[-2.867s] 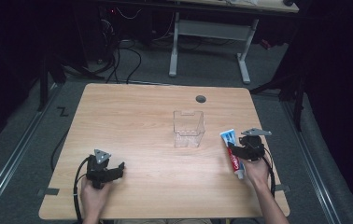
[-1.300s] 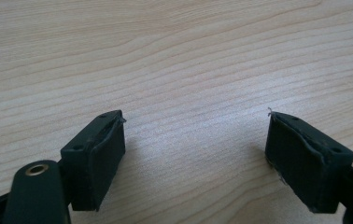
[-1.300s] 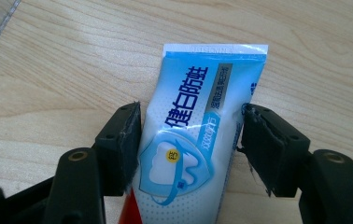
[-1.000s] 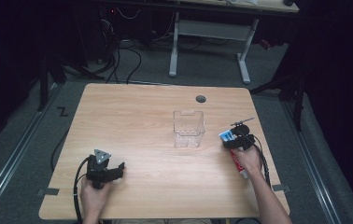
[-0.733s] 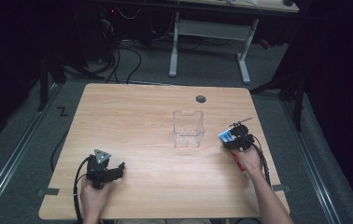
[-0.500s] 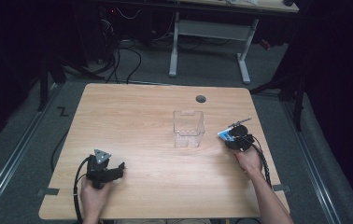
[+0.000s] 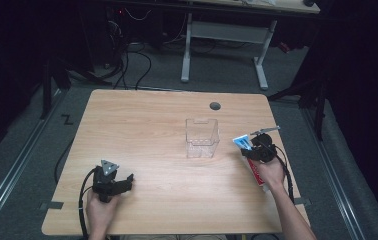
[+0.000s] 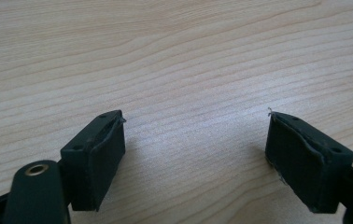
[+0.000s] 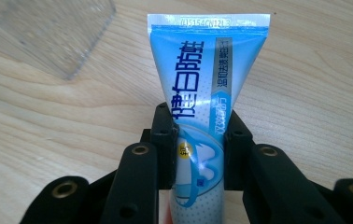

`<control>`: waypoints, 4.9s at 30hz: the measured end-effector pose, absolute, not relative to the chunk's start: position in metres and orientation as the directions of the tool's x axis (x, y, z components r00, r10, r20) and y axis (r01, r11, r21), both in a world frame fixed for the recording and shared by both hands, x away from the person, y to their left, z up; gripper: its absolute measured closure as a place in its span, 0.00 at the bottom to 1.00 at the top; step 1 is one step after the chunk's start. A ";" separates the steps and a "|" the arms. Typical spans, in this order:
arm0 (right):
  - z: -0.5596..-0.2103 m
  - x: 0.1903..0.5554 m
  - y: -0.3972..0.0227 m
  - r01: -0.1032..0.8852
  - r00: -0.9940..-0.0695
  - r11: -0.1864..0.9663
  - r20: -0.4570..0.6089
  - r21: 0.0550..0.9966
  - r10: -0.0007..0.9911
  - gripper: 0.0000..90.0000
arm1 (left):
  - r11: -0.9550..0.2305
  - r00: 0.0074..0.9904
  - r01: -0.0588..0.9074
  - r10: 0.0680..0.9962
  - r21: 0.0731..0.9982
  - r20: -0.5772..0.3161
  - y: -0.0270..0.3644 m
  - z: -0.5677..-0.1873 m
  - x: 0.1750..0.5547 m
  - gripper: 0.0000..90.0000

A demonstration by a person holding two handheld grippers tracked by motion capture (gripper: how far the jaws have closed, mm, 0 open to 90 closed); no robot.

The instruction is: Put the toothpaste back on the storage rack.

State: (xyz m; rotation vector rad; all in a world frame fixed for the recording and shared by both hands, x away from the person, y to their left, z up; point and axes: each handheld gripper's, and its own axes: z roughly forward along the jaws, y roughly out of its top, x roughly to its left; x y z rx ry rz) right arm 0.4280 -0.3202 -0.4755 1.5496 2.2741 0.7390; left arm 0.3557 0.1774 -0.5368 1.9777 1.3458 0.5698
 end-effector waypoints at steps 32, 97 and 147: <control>-0.434 0.398 -0.303 0.645 -0.495 0.301 0.085 0.703 0.865 0.80 | -0.245 0.373 0.636 0.928 0.732 -0.014 0.177 -0.537 0.356 0.22; -0.392 0.411 -0.249 0.500 -0.617 0.288 0.103 0.817 0.780 0.79 | -0.244 0.373 0.635 0.928 0.733 -0.014 0.177 -0.537 0.356 0.22; -0.343 0.447 -0.214 0.412 -0.640 0.261 0.073 0.873 0.765 0.79 | -0.243 0.372 0.635 0.928 0.733 -0.015 0.177 -0.537 0.356 0.22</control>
